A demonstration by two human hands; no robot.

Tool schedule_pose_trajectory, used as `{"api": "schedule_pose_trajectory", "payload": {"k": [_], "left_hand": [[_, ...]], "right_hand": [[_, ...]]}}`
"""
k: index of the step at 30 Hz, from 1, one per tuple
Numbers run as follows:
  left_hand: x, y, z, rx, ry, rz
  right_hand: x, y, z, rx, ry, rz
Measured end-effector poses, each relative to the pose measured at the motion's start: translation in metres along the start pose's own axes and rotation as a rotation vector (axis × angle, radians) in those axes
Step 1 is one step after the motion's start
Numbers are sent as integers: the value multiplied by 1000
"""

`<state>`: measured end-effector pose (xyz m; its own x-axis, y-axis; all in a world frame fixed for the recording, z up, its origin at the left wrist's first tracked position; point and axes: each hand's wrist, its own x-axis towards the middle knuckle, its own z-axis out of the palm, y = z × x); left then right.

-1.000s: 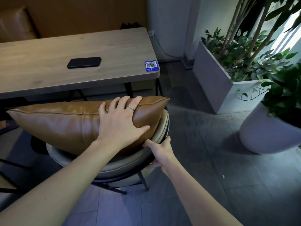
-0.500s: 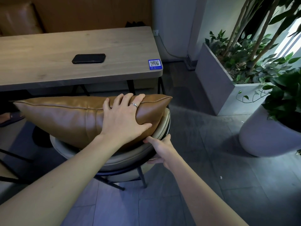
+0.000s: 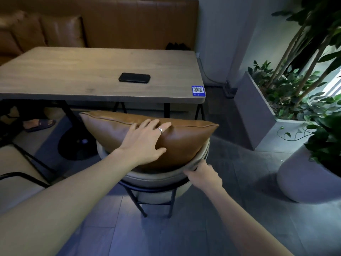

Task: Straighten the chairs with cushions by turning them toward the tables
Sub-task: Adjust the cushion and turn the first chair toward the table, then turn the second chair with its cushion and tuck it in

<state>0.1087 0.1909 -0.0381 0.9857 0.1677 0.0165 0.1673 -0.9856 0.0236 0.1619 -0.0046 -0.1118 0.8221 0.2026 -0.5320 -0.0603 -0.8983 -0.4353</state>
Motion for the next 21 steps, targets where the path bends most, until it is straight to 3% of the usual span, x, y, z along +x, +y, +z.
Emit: {"api": "schedule_pose_trajectory", "payload": {"k": [7,21], "left_hand": [[-58,-58,-67,14,74,-66],[-292,-250,-266,127,409,-253]], "right_hand": [[-80,-84,-37,-321,171,-157],[-351,-340,7,-501,674,-801]]}}
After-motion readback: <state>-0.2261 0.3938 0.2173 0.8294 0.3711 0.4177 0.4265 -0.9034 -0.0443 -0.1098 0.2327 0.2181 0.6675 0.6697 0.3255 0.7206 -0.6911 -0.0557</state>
